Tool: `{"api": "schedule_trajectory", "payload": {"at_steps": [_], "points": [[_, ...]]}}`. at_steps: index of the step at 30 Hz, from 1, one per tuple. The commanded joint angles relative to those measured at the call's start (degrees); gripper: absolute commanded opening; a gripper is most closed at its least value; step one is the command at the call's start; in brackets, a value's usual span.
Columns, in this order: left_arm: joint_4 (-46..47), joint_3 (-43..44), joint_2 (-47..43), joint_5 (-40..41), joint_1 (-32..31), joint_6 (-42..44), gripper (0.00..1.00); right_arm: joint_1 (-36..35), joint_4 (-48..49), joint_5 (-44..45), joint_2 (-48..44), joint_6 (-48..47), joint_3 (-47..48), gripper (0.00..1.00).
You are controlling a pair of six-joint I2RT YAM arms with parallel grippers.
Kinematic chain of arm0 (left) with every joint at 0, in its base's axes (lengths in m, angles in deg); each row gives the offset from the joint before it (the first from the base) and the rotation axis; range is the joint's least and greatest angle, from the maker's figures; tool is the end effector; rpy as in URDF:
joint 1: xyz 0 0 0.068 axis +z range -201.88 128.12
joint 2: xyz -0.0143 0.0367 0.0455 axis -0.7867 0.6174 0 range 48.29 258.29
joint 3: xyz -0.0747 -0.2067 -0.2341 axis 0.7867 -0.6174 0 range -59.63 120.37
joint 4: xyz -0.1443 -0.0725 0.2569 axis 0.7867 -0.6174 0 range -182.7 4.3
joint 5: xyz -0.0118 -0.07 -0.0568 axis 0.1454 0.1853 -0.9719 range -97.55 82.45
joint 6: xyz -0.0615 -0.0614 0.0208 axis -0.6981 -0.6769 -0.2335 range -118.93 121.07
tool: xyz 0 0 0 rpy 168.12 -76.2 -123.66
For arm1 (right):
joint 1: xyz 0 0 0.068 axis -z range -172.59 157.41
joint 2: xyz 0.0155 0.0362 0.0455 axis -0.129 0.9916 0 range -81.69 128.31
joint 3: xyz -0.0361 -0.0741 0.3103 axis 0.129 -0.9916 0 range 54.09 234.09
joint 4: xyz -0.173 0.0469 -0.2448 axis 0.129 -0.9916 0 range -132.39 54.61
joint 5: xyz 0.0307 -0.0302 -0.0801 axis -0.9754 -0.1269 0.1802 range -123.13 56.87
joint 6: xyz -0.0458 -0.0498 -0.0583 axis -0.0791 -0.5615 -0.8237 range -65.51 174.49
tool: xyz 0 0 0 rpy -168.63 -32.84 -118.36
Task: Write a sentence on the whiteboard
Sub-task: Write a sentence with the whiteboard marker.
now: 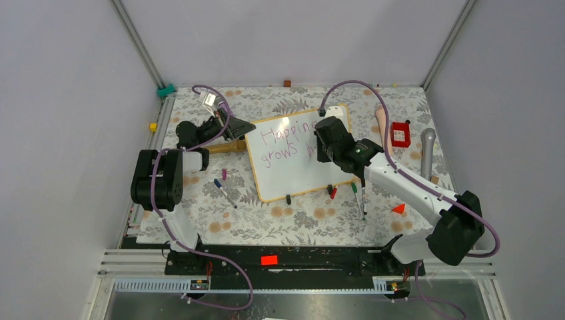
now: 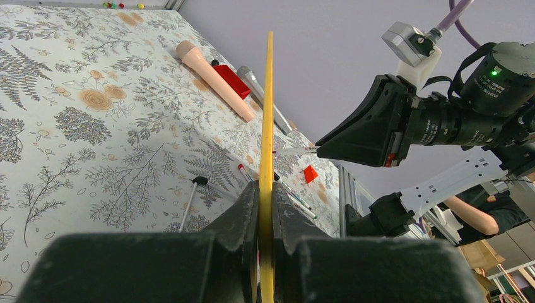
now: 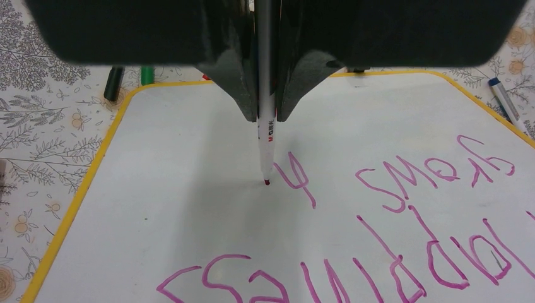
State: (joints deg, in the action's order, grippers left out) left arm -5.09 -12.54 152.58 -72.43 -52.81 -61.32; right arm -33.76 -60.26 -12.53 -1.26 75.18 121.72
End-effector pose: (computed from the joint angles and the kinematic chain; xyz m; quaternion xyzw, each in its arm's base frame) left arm 0.4024 -0.0788 0.2495 0.1488 0.6273 -0.6209 0.4458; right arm 0.3052 0.2297 0.3264 -0.0794 0.8830 0.0853 0.4547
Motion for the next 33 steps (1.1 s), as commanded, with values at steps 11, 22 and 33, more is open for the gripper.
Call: {"api": "schedule_trajectory", "payload": {"at_steps": [11, 22, 33], "points": [[3.58, -0.25, -1.93, -3.1, -0.75, 1.3, 0.0, 2.46, 0.03, 2.62, 2.58, -1.75, 5.46, 0.0], [3.57, -0.07, -2.09, -3.12, -0.74, 1.15, 0.0, 2.42, 3.56, -7.64, 0.18, 0.19, 0.58, 0.0], [3.57, 0.0, -1.9, -3.04, -0.74, 1.11, 0.0, 2.42, -0.82, -3.72, -2.21, 0.02, -3.11, 0.0]]}}
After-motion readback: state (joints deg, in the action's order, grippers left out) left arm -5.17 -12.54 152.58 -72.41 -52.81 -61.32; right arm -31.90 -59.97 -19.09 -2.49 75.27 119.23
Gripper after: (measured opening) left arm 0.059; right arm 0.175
